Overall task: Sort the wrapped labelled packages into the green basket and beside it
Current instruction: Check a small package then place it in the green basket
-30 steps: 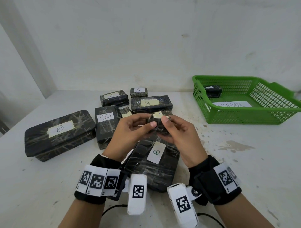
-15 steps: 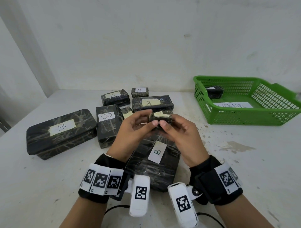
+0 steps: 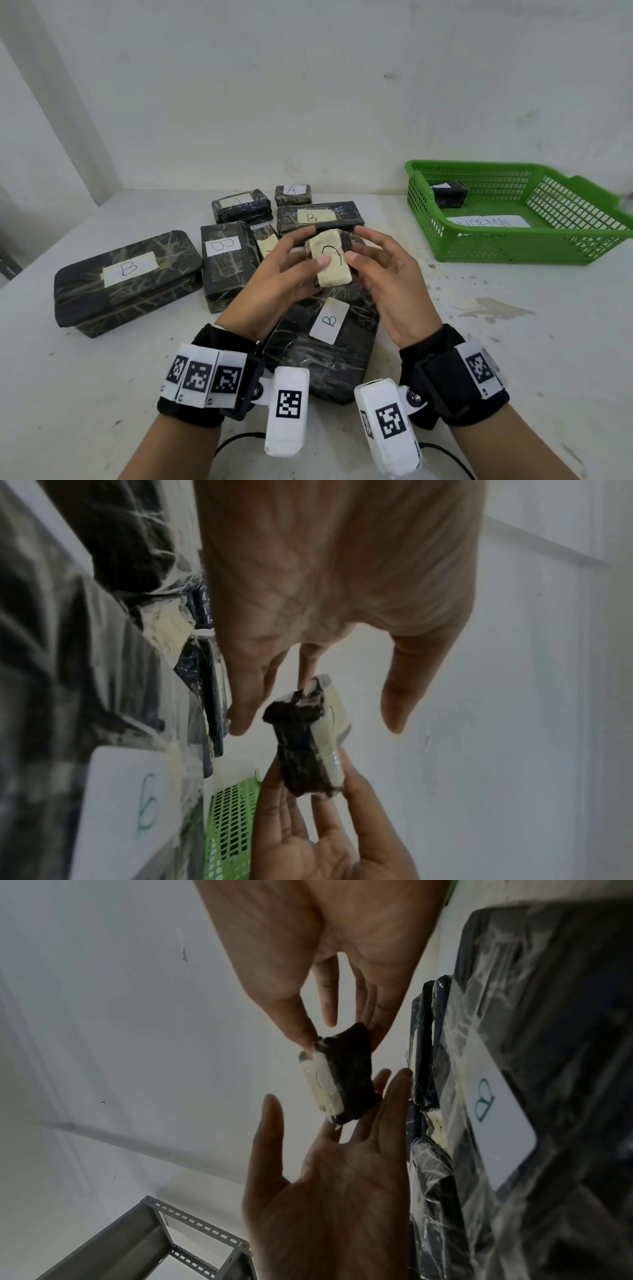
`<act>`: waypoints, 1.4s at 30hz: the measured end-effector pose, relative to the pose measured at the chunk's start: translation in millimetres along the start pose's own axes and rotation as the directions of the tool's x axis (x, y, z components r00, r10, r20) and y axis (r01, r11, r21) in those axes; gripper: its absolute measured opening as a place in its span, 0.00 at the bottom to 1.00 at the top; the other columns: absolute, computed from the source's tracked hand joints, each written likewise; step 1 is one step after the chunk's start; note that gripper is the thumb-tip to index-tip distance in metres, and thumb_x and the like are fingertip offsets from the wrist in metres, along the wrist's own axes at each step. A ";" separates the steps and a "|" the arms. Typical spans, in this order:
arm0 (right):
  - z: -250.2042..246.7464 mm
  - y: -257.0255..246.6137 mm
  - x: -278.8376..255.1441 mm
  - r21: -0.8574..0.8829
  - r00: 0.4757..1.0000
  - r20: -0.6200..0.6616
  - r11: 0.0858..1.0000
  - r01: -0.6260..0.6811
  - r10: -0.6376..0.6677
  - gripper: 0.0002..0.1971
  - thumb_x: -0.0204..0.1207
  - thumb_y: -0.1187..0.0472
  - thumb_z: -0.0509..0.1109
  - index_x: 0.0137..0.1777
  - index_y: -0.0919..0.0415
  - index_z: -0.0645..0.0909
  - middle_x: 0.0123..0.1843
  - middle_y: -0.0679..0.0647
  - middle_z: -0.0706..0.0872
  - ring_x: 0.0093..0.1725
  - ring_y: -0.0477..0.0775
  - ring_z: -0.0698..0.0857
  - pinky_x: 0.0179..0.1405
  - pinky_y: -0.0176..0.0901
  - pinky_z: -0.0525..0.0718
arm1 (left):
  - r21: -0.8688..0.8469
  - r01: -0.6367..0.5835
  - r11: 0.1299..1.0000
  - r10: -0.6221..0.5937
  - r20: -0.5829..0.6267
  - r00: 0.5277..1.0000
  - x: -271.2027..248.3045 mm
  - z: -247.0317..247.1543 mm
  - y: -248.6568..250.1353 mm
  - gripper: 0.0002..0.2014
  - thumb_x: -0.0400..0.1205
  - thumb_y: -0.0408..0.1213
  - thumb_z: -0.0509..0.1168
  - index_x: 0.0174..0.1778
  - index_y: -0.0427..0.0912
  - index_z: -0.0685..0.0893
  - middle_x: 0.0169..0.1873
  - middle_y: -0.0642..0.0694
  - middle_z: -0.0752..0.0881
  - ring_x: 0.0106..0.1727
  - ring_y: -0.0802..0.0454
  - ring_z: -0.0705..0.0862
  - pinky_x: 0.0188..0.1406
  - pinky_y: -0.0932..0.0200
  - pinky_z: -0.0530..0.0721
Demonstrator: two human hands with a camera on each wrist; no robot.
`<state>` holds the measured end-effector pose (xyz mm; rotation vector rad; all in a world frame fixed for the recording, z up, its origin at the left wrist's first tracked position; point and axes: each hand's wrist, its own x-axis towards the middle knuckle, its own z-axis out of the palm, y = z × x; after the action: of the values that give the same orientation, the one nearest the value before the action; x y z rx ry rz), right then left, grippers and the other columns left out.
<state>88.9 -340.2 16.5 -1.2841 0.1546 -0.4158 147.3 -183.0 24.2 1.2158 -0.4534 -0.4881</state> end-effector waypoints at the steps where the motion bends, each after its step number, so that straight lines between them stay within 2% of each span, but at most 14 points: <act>1: 0.2 -0.1 -0.2 -0.001 1.000 0.013 1.000 0.019 -0.019 0.20 0.76 0.72 0.73 0.66 0.56 0.83 0.59 0.59 0.88 0.64 0.55 0.86 0.64 0.49 0.84 | 0.019 0.003 1.000 -0.002 -0.025 1.000 0.3 0.0 0.1 0.27 0.78 0.36 0.73 0.73 0.42 0.75 0.60 0.37 0.87 0.58 0.44 0.90 0.53 0.52 0.90; 4: 0.8 -0.8 -1.7 -0.024 0.997 0.034 0.997 0.069 -0.068 0.20 0.76 0.74 0.72 0.65 0.55 0.83 0.60 0.56 0.89 0.65 0.50 0.85 0.65 0.46 0.84 | 0.100 -0.037 0.994 0.045 -0.078 0.996 1.7 -1.4 -2.7 0.17 0.80 0.29 0.68 0.66 0.38 0.81 0.52 0.34 0.89 0.47 0.43 0.92 0.41 0.53 0.92; 8: 1.1 -1.6 -2.0 -0.068 0.998 0.063 0.998 -0.019 0.024 0.24 0.72 0.46 0.71 0.68 0.49 0.83 0.62 0.49 0.89 0.64 0.50 0.87 0.62 0.50 0.86 | 0.127 -0.107 0.986 0.125 -0.140 0.982 3.6 -6.1 -4.1 0.17 0.74 0.23 0.72 0.55 0.43 0.86 0.46 0.40 0.90 0.45 0.44 0.91 0.40 0.52 0.92; 10: 1.3 0.4 -1.9 -0.073 0.995 0.080 0.996 -0.058 0.064 0.26 0.71 0.41 0.68 0.67 0.49 0.84 0.63 0.49 0.89 0.62 0.56 0.88 0.54 0.50 0.90 | 0.154 -0.135 0.979 0.154 -0.124 0.980 3.3 -7.7 -4.5 0.18 0.73 0.19 0.72 0.54 0.44 0.87 0.45 0.44 0.90 0.44 0.46 0.91 0.39 0.56 0.90; 13: 2.1 3.3 -2.1 -0.013 0.998 0.057 1.000 -0.021 0.022 0.21 0.72 0.48 0.72 0.63 0.55 0.87 0.62 0.56 0.89 0.62 0.60 0.88 0.48 0.50 0.90 | 0.216 -0.154 0.964 0.175 -0.081 0.981 1.4 -7.8 -2.9 0.21 0.73 0.20 0.74 0.57 0.46 0.88 0.51 0.42 0.89 0.46 0.49 0.91 0.44 0.57 0.88; 15: 1.1 4.1 -1.6 0.025 1.000 0.024 1.000 0.019 -0.019 0.19 0.71 0.53 0.74 0.61 0.59 0.88 0.61 0.60 0.89 0.63 0.60 0.87 0.51 0.54 0.90 | 0.217 -0.147 0.965 0.158 -0.035 0.987 0.8 -6.7 -1.0 0.22 0.73 0.32 0.77 0.62 0.51 0.87 0.58 0.42 0.86 0.55 0.48 0.89 0.52 0.53 0.89; 18: -0.7 2.9 -1.0 0.087 0.998 0.045 0.996 0.028 -0.032 0.13 0.76 0.60 0.71 0.59 0.60 0.88 0.60 0.60 0.89 0.64 0.60 0.87 0.51 0.51 0.89 | 0.108 -0.092 0.990 0.091 0.020 0.996 -0.6 -2.4 0.4 0.21 0.77 0.44 0.71 0.68 0.53 0.84 0.53 0.42 0.87 0.59 0.43 0.87 0.60 0.45 0.87; 23: 2.5 1.1 -4.5 0.068 0.994 0.101 0.997 0.024 -0.031 0.16 0.75 0.53 0.71 0.60 0.56 0.88 0.63 0.57 0.88 0.65 0.56 0.86 0.52 0.52 0.89 | 0.161 -0.153 0.975 0.160 -0.031 0.987 -0.9 1.2 -2.5 0.20 0.75 0.41 0.72 0.64 0.45 0.87 0.40 0.44 0.86 0.47 0.49 0.90 0.51 0.51 0.90; 26: 2.7 2.4 -5.2 0.057 0.996 0.055 0.996 0.068 -0.071 0.17 0.73 0.53 0.72 0.56 0.64 0.89 0.58 0.61 0.90 0.62 0.61 0.88 0.48 0.51 0.90 | 0.161 -0.144 0.976 0.148 -0.009 0.989 -1.2 0.5 -3.7 0.19 0.75 0.40 0.74 0.63 0.44 0.88 0.51 0.31 0.87 0.51 0.37 0.90 0.53 0.46 0.90; 28: 1.4 3.3 -4.5 0.041 0.994 0.034 0.994 0.100 -0.102 0.15 0.75 0.57 0.72 0.54 0.68 0.88 0.54 0.65 0.89 0.58 0.63 0.89 0.47 0.52 0.91 | 0.158 -0.127 0.979 0.129 -0.003 0.992 -1.3 1.3 -4.5 0.18 0.77 0.41 0.74 0.63 0.44 0.88 0.56 0.30 0.87 0.56 0.34 0.89 0.56 0.43 0.89; 30: 0.6 3.2 -4.1 0.023 0.993 0.033 0.993 0.113 -0.114 0.15 0.75 0.57 0.71 0.54 0.69 0.88 0.52 0.65 0.89 0.55 0.61 0.89 0.45 0.51 0.91 | 0.163 -0.118 0.980 0.122 -0.017 0.992 -0.7 2.1 -4.9 0.15 0.79 0.42 0.71 0.60 0.43 0.88 0.55 0.33 0.89 0.57 0.36 0.89 0.55 0.43 0.90; 35: 4.9 2.8 -6.2 -0.032 0.993 0.067 0.995 0.098 -0.096 0.19 0.73 0.52 0.72 0.55 0.68 0.88 0.55 0.63 0.89 0.57 0.58 0.89 0.45 0.51 0.91 | 0.159 -0.132 0.978 0.143 -0.065 0.988 -0.9 2.2 -2.8 0.18 0.76 0.41 0.69 0.54 0.30 0.85 0.47 0.26 0.87 0.47 0.40 0.89 0.46 0.47 0.92; 39: 4.4 0.6 -6.7 -0.049 0.992 0.055 0.992 0.120 -0.117 0.17 0.72 0.54 0.73 0.52 0.69 0.88 0.51 0.67 0.90 0.51 0.59 0.90 0.40 0.49 0.91 | 0.187 -0.095 0.978 0.104 -0.040 0.994 -1.5 3.5 -2.7 0.15 0.78 0.47 0.70 0.49 0.38 0.87 0.44 0.37 0.89 0.47 0.42 0.89 0.47 0.44 0.92; 42: 4.6 -0.2 -7.3 -0.056 0.993 0.068 0.993 0.105 -0.102 0.16 0.72 0.55 0.73 0.52 0.68 0.88 0.51 0.68 0.89 0.50 0.59 0.90 0.40 0.49 0.91 | 0.214 -0.119 0.970 0.132 -0.047 0.990 -1.8 4.1 -4.3 0.13 0.79 0.47 0.70 0.46 0.38 0.86 0.46 0.30 0.88 0.47 0.41 0.89 0.46 0.40 0.92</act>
<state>83.7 -333.2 17.1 -1.3664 0.0461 -0.4606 143.0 -186.3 21.1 1.3924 -0.5362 -0.2986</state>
